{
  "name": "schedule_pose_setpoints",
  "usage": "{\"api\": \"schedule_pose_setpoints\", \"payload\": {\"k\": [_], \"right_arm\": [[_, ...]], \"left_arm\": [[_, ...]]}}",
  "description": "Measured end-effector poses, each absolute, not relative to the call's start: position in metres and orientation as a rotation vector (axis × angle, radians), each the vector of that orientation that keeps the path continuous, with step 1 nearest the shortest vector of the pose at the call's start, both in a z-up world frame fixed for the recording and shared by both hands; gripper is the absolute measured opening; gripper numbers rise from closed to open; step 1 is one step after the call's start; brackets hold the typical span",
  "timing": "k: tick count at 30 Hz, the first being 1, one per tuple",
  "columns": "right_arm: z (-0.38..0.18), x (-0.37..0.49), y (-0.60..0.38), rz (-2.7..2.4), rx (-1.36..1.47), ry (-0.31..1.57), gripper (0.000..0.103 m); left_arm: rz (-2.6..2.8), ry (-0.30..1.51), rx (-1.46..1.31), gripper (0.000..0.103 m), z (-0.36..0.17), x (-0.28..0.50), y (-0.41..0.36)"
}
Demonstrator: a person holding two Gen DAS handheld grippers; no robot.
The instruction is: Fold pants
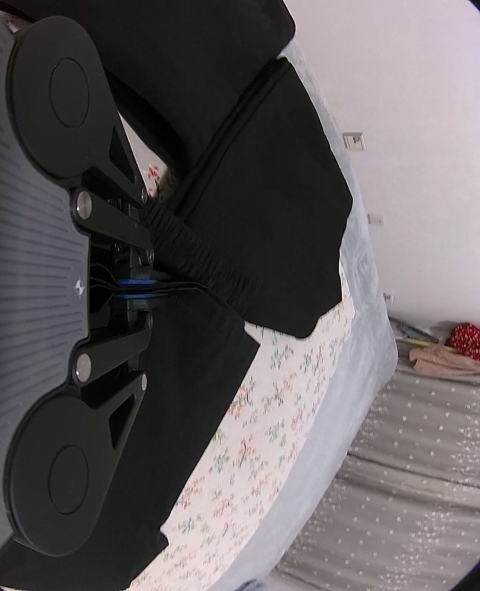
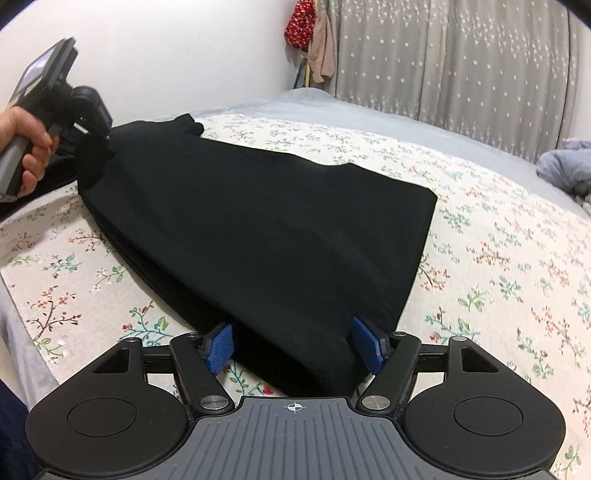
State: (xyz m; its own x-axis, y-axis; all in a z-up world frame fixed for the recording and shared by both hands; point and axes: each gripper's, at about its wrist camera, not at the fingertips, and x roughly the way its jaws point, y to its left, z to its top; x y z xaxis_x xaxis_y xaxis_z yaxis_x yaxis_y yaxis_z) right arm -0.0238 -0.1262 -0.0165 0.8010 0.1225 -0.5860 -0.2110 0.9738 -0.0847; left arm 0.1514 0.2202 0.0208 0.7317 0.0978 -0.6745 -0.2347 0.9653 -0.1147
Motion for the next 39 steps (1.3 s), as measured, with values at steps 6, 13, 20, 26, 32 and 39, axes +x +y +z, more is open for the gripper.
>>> {"api": "schedule_pose_setpoints", "payload": {"k": [6,13,20,26,32,39], "right_arm": [[-0.011,-0.022,-0.157,0.247,0.046,0.627,0.077],[0.019,-0.036,-0.198,0.397,0.253,0.558,0.077],[0.027,-0.014,-0.216,0.297,0.301,0.541,0.016],[0.001,-0.005,-0.178,0.303,0.137,0.624,0.016],[-0.024,-0.009,-0.162,0.279,0.044,0.658,0.015],[-0.018,-0.024,-0.169,0.304,0.087,0.710,0.016]], "left_arm": [[0.194,0.725,-0.250,0.012,0.020,0.150,0.230],[0.239,0.600,-0.241,0.032,0.051,0.118,0.234],[-0.152,0.696,-0.225,0.032,0.038,0.099,0.160],[-0.387,0.800,-0.040,0.032,0.012,0.073,0.062],[-0.349,0.901,0.089,0.031,-0.015,0.070,0.027],[-0.330,0.898,0.071,0.031,-0.017,0.063,0.031]]}}
